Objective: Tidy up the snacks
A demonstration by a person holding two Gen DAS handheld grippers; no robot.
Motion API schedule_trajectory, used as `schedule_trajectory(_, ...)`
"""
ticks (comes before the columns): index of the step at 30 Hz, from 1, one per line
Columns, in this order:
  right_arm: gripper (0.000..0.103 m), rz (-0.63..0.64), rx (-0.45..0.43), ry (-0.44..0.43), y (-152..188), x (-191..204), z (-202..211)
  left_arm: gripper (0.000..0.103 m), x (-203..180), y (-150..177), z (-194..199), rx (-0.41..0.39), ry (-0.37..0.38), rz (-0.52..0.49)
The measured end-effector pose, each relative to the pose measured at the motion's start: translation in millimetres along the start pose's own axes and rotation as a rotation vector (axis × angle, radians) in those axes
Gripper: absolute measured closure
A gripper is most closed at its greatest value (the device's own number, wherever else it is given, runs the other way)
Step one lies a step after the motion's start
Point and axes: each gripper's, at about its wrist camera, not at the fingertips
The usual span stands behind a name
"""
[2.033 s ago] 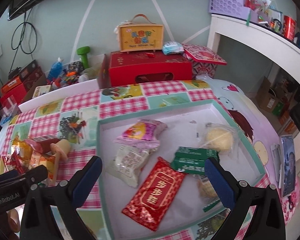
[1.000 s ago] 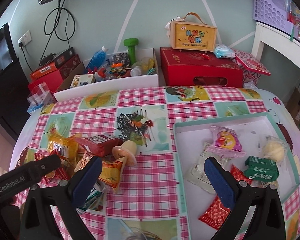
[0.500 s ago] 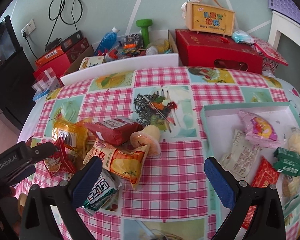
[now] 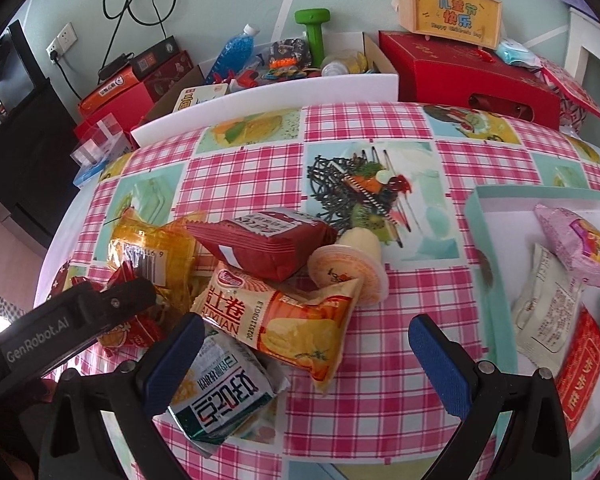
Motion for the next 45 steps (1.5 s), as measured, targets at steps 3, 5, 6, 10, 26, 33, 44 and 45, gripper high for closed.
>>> schedule_trajectory(3,0.0,0.008,0.001,-0.004,-1.6,3.8,-4.8,0.006,-6.4,-1.9,-2.8,0.002,0.0,-0.003)
schedule_trajectory(5,0.0,0.016,0.004,-0.006,-2.3,6.7,-8.5,0.01,-7.7,-2.8,-3.2,0.0,-0.005,-0.004)
schedule_trajectory(6,0.0,0.02,0.004,-0.006,-2.4,8.4,-10.5,0.015,-8.5,-4.1,-4.0,-0.001,-0.005,-0.002)
schedule_trajectory(10,0.0,0.027,0.005,-0.013,-3.1,12.9,-17.8,0.016,-4.6,-5.4,-5.7,-0.005,-0.01,0.021)
schedule_trajectory(26,0.012,-0.036,-0.008,-0.035,-1.0,1.0,-18.6,0.026,-10.2,-0.7,-1.2,-0.002,-0.014,0.013)
schedule_trajectory(33,0.019,-0.045,-0.016,-0.059,4.3,-5.0,-12.2,0.03,-18.0,4.6,2.1,0.006,-0.007,-0.006)
schedule_trajectory(44,0.023,-0.079,-0.016,-0.064,20.4,-22.4,8.1,0.031,-32.5,21.0,15.6,0.017,-0.004,-0.042)
schedule_trajectory(45,0.023,-0.083,-0.016,-0.063,23.3,-24.9,11.3,0.031,-34.0,22.5,17.6,0.016,-0.003,-0.044)
Point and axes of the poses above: each gripper's, at about its wrist camera, not at the fingertips, and z roughly against the way its jaws point, x to its left, y to its underside, and after that the axes turned 10 degrees about -y, right-handed
